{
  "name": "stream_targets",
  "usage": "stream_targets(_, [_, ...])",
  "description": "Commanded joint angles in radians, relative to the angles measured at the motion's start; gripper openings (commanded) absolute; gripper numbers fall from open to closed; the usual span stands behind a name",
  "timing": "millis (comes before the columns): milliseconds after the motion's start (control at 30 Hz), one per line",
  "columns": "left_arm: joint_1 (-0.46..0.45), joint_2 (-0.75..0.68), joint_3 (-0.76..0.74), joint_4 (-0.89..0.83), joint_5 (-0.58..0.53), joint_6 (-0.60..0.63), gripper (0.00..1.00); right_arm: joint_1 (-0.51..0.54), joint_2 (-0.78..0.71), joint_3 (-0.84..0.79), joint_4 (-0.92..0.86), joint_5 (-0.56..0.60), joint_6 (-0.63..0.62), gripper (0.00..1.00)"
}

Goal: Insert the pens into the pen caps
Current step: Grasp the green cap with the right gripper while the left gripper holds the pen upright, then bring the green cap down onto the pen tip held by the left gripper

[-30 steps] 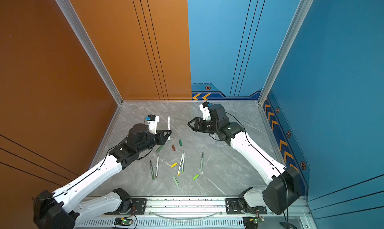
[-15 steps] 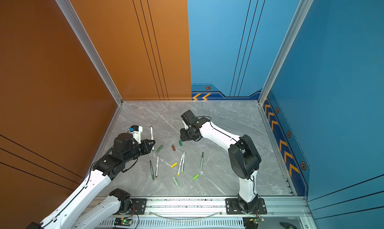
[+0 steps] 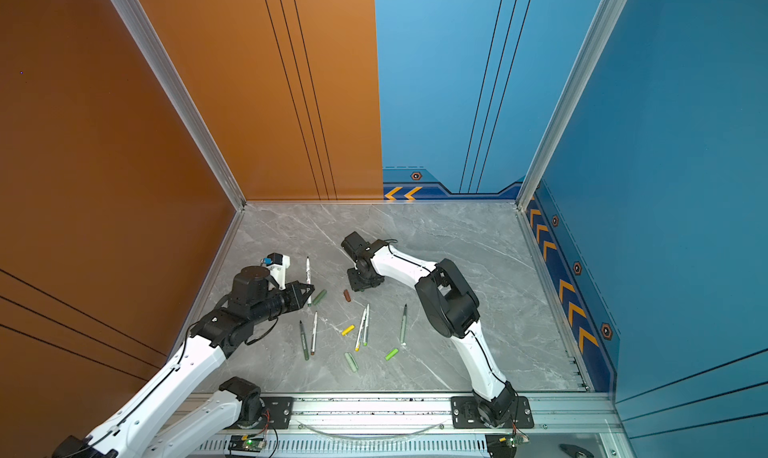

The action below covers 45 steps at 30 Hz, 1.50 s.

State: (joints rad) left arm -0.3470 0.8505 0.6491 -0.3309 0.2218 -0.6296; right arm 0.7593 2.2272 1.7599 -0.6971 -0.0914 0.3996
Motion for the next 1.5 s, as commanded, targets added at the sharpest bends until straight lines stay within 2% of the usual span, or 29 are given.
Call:
stream_targets(0, [0.008,0.006,-0.014,0.026,0.030,-0.004,0.00,0.006,0.026,0.030,-0.059,0.063,-0.022,0.37])
stream_targets(200, [0.013,0.019,-0.013,0.042,0.041,-0.005,0.00,0.015,0.059,0.030,-0.070,0.104,-0.034,0.25])
stream_targets(267, [0.013,0.022,-0.013,0.047,0.043,-0.005,0.00,0.015,0.073,0.060,-0.077,0.116,-0.037,0.24])
stream_targets(367, [0.014,0.022,-0.011,0.048,0.045,-0.007,0.00,0.016,0.093,0.065,-0.080,0.118,-0.042,0.21])
stream_targets(567, [0.014,0.023,-0.009,0.049,0.046,-0.012,0.00,0.018,0.111,0.072,-0.085,0.108,-0.048,0.09])
stream_targets(667, [0.015,0.026,-0.009,0.051,0.046,-0.018,0.00,0.019,0.093,0.070,-0.084,0.103,-0.047,0.04])
stream_targets(800, [0.013,0.028,-0.005,0.051,0.051,-0.021,0.00,0.023,0.050,0.073,-0.080,0.099,-0.036,0.02])
stream_targets(967, [-0.003,0.037,0.004,0.053,0.053,-0.018,0.00,0.012,-0.073,0.078,-0.047,0.095,-0.005,0.00])
stream_targets(1100, [-0.035,0.057,0.015,0.084,0.083,-0.005,0.00,-0.014,-0.222,0.043,0.034,0.088,0.065,0.00])
stream_targets(1300, [-0.103,0.132,0.037,0.206,0.195,-0.009,0.00,-0.096,-0.455,-0.216,0.308,0.012,0.284,0.00])
stream_targets(1467, [-0.166,0.219,0.083,0.272,0.272,0.006,0.00,-0.143,-0.570,-0.382,0.491,-0.076,0.450,0.00])
